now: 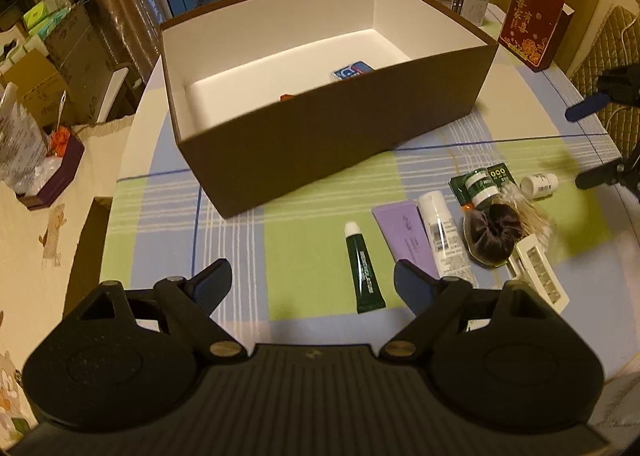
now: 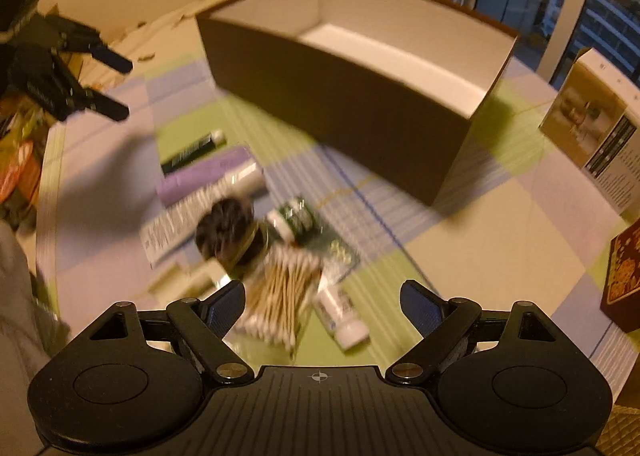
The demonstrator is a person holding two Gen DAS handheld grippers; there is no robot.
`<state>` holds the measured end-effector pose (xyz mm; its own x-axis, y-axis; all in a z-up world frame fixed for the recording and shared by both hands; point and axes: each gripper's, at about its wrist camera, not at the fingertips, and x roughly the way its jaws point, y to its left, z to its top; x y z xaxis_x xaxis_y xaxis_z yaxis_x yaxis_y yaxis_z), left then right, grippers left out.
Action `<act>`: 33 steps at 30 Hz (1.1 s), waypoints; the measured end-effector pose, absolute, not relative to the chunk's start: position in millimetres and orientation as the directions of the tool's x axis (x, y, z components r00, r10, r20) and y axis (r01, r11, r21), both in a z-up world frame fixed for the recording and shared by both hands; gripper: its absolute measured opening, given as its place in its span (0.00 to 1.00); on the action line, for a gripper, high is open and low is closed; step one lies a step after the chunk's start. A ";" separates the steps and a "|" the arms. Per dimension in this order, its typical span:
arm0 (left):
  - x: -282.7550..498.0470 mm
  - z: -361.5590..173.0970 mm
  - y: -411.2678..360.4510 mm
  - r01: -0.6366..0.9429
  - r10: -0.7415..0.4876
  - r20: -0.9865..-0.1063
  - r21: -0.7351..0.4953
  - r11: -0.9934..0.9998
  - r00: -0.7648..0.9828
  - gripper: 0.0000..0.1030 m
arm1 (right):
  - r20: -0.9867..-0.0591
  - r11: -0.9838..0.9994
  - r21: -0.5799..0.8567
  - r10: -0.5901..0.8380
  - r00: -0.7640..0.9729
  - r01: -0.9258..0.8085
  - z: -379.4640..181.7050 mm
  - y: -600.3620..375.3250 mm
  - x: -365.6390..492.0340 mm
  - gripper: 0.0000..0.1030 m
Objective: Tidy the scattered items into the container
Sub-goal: 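Grasp the white pill bottle with the right gripper while the left grasps the green lip balm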
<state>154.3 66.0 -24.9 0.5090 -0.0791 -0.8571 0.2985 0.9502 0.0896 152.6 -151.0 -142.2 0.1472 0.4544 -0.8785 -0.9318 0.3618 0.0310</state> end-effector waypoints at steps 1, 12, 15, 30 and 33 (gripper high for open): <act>152.6 -26.7 66.3 0.295 -0.082 -0.859 0.082 0.952 0.505 0.83 | -0.882 0.353 0.027 0.449 0.144 -0.935 -145.9 -152.5 152.5 0.88; 145.6 -45.8 68.5 0.286 -0.075 -0.882 0.069 0.956 0.466 0.80 | -0.904 0.273 -0.004 0.411 0.120 -0.962 -178.9 -151.8 165.2 0.58; 145.2 -49.9 72.4 0.276 -0.067 -0.886 0.070 0.959 0.458 0.80 | -0.906 0.257 -0.006 0.407 0.113 -0.966 -185.7 -150.4 167.8 0.57; 157.5 -68.7 76.9 0.253 -0.088 -0.897 0.027 0.967 0.432 0.63 | -0.904 0.379 0.043 0.409 0.126 -0.925 -197.7 -148.4 174.0 0.29; 165.0 -72.9 75.3 0.246 -0.098 -0.895 0.014 0.969 0.435 0.57 | -0.901 0.433 0.051 0.408 0.145 -0.900 -198.2 -153.7 173.1 0.29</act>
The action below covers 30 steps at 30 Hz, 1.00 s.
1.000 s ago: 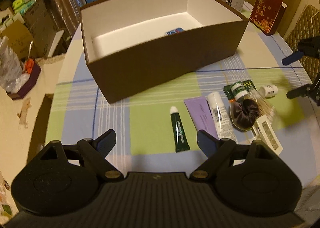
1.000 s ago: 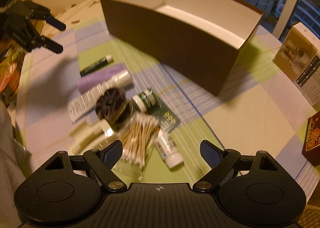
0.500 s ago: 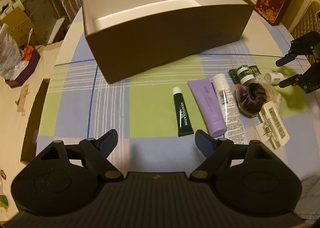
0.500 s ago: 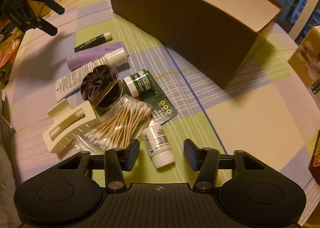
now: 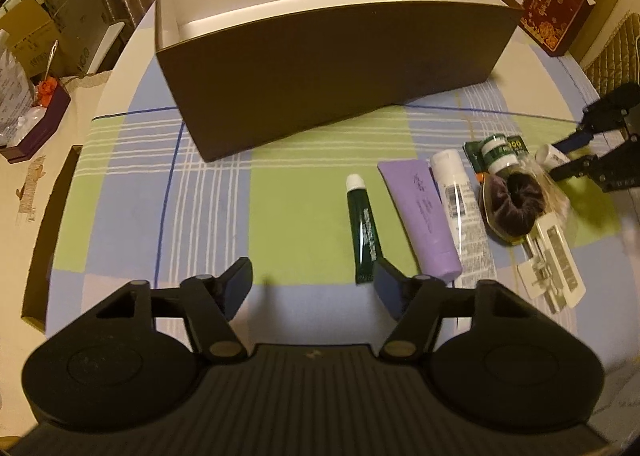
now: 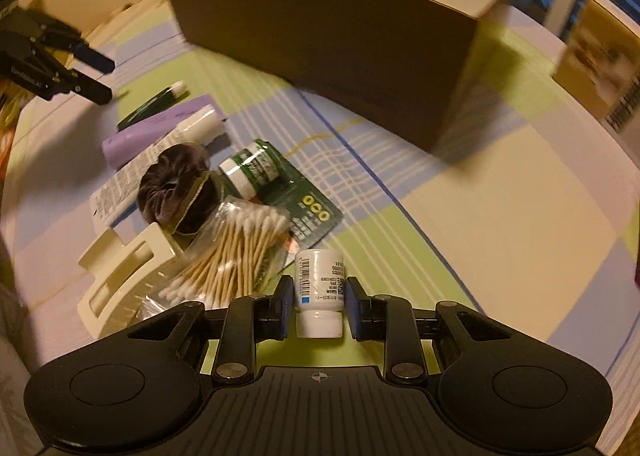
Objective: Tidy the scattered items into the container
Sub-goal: 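Grasp the white pill bottle with the right gripper while the left grasps the green lip balm, then carry the pill bottle and lip balm over the box and lower them inside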
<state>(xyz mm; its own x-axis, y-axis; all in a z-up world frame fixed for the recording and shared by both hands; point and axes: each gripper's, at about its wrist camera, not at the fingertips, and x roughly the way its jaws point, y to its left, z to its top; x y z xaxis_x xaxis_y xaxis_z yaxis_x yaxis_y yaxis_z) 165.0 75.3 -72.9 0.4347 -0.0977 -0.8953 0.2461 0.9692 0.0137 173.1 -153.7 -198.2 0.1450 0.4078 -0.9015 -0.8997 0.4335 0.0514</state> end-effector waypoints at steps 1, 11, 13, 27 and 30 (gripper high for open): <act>168.8 -74.6 74.7 0.241 -0.101 -0.894 0.008 0.970 0.435 0.55 | -0.901 0.447 0.054 0.408 0.150 -0.893 -198.5 -155.2 172.5 0.29; 198.8 -98.2 55.9 0.289 -0.163 -0.897 -0.042 0.956 0.410 0.38 | -0.881 0.560 0.101 0.435 0.188 -0.822 -198.3 -173.6 166.7 0.29; 202.8 -103.6 53.1 0.306 -0.169 -0.899 -0.041 0.951 0.404 0.34 | -0.877 0.572 0.101 0.438 0.198 -0.814 -198.2 -174.1 165.1 0.29; 194.5 -108.0 52.4 0.443 -0.196 -0.903 -0.006 0.896 0.383 0.12 | -0.888 0.666 0.078 0.385 0.253 -0.742 -197.4 -163.9 159.0 0.29; 187.8 -104.4 58.7 0.425 -0.198 -0.903 -0.019 0.905 0.381 0.12 | -0.887 0.670 0.085 0.387 0.250 -0.738 -193.1 -163.4 157.0 0.29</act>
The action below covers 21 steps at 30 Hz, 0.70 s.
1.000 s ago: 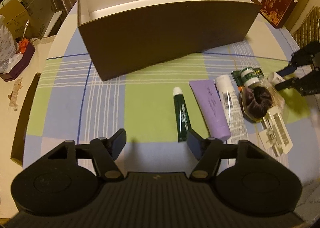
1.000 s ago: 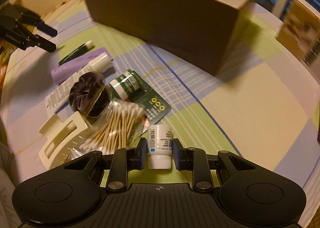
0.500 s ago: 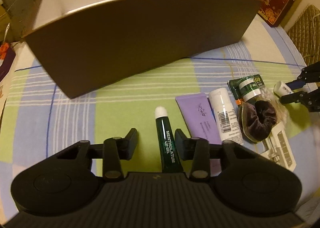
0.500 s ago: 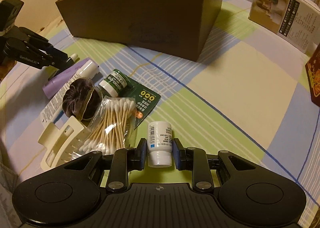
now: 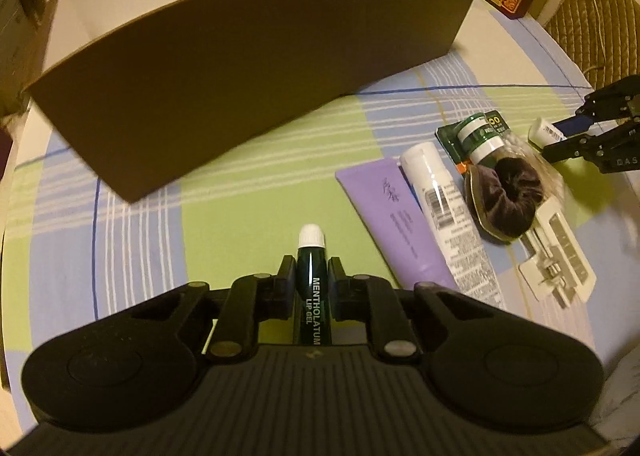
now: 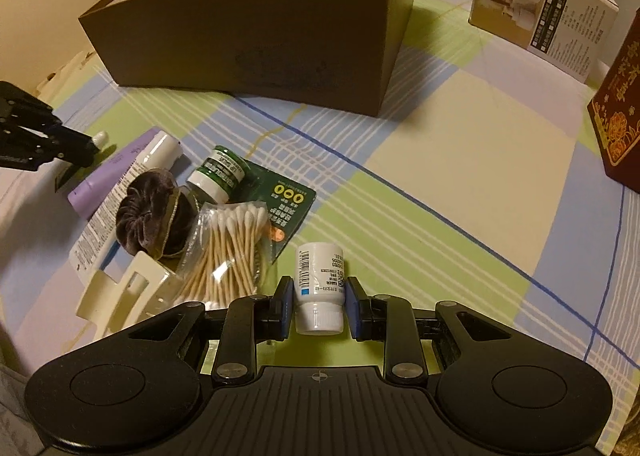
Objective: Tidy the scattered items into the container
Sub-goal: 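Carry the pill bottle and lip balm over the box and lower them inside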
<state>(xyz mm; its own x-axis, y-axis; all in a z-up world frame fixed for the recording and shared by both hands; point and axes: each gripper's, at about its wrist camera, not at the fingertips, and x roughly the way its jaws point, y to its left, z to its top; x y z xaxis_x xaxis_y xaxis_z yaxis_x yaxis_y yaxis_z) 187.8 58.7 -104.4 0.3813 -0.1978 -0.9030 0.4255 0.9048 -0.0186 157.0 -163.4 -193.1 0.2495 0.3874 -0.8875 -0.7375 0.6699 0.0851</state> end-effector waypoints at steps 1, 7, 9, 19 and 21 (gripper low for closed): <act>184.9 -101.5 60.1 0.424 -0.201 -0.900 -0.020 0.905 0.386 0.12 | -0.886 0.672 0.091 0.392 0.248 -0.735 -190.2 -163.8 156.5 0.29; 173.2 -67.4 65.0 0.425 -0.222 -0.867 -0.013 0.905 0.446 0.12 | -0.863 0.670 0.133 0.441 0.247 -0.730 -162.6 -161.1 157.4 0.29; 172.3 -54.3 66.7 0.423 -0.226 -0.854 -0.008 0.906 0.468 0.12 | -0.853 0.668 0.146 0.458 0.248 -0.730 -151.8 -157.9 159.9 0.29; 183.7 11.3 71.9 0.444 -0.265 -0.783 0.017 0.896 0.563 0.12 | -0.759 0.615 0.207 0.592 0.272 -0.761 -83.0 -125.0 181.6 0.29; 190.3 23.8 72.8 0.449 -0.276 -0.766 0.018 0.894 0.581 0.12 | -0.742 0.602 0.196 0.607 0.284 -0.774 -69.8 -114.0 185.5 0.29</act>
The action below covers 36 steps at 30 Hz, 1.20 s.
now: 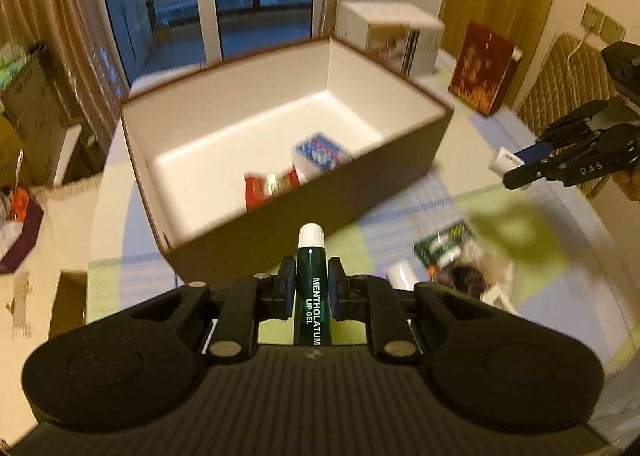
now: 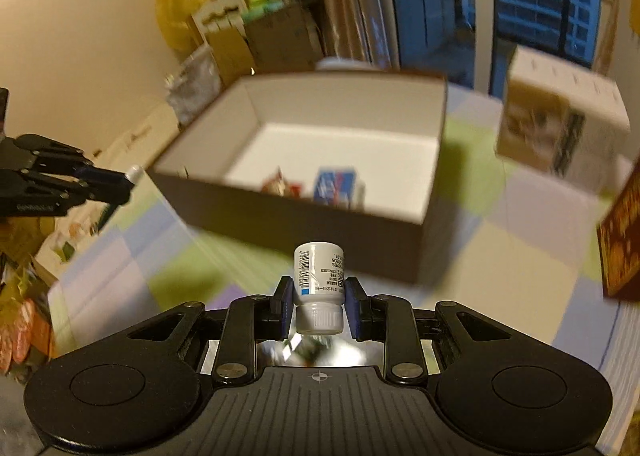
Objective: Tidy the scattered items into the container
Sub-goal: 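Carry the pill bottle and lip balm over the box and lower them inside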
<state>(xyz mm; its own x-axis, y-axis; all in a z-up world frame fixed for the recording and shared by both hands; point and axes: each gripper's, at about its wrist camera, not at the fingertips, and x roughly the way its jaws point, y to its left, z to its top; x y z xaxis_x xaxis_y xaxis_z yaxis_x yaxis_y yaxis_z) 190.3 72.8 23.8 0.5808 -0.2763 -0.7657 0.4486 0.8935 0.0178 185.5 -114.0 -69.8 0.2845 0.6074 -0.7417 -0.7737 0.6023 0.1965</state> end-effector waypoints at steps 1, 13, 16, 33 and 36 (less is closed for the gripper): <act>193.3 29.0 73.0 0.449 -0.279 -0.758 0.021 0.893 0.589 0.12 | -0.735 0.596 0.190 0.614 0.290 -0.780 -64.1 -107.8 187.6 0.29; 235.2 67.8 73.1 0.477 -0.291 -0.708 0.073 0.876 0.644 0.12 | -0.714 0.570 0.143 0.625 0.315 -0.809 -39.7 -52.0 218.3 0.29; 244.9 71.0 76.1 0.478 -0.291 -0.705 0.079 0.875 0.647 0.12 | -0.714 0.568 0.138 0.625 0.316 -0.811 -39.3 -44.0 222.8 0.29; 293.2 57.8 85.2 0.504 -0.309 -0.720 0.066 0.861 0.621 0.12 | -0.746 0.612 0.122 0.576 0.335 -0.781 -54.2 -26.0 254.4 0.29; 303.0 52.9 84.4 0.513 -0.313 -0.727 0.062 0.856 0.611 0.12 | -0.752 0.613 0.119 0.569 0.332 -0.781 -57.2 -21.5 260.6 0.29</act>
